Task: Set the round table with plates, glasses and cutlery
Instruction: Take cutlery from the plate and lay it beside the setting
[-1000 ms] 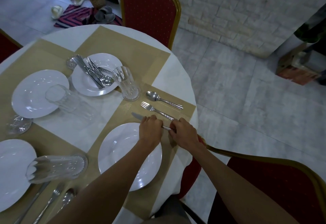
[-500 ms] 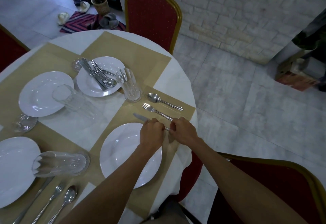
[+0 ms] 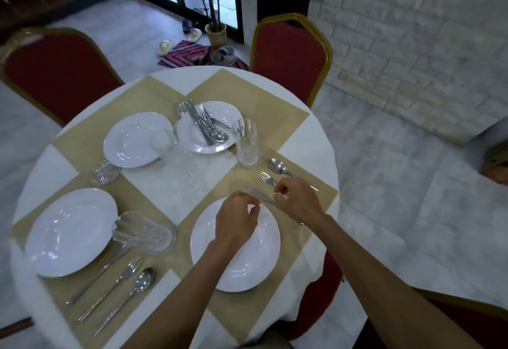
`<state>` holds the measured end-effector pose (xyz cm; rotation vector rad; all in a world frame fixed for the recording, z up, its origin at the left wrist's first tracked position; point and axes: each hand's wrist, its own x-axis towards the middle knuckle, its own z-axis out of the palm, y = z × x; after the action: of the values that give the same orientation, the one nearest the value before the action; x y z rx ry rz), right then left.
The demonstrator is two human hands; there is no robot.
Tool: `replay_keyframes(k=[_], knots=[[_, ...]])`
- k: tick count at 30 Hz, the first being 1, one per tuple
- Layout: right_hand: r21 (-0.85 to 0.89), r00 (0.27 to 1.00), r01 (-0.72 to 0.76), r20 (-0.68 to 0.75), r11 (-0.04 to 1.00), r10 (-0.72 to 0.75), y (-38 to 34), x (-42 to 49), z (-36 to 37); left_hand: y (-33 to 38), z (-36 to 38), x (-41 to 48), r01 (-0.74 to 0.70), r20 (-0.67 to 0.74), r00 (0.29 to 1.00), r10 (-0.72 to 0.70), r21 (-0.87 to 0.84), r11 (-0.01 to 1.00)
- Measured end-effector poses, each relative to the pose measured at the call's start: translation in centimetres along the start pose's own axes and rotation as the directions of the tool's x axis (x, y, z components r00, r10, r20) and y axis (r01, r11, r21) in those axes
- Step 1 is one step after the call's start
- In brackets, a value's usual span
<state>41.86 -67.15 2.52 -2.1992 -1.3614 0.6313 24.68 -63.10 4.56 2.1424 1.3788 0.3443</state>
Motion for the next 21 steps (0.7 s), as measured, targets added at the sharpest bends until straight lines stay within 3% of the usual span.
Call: replay_keyframes(k=[6,14,21], knots=[[0.061,0.988,0.147,0.041,0.987,-0.150,-4.0,0.3,0.6,-1.8,-2.9,-1.5,0.094,-0.110,0.989,-0.103,-0.077,0.993],[0.126,0.967,0.177,0.164,0.976,-0.196,-7.3,-0.6,2.2,-4.9,-5.0,-4.2,0.231,-0.153,0.956,-0.251,-0.134,0.964],[0.125,0.945,0.191,0.246,0.974,-0.217,-9.0,-1.7,3.0,-6.5,-5.9,-6.0,0.266,-0.133,0.949,-0.287,-0.160,0.951]])
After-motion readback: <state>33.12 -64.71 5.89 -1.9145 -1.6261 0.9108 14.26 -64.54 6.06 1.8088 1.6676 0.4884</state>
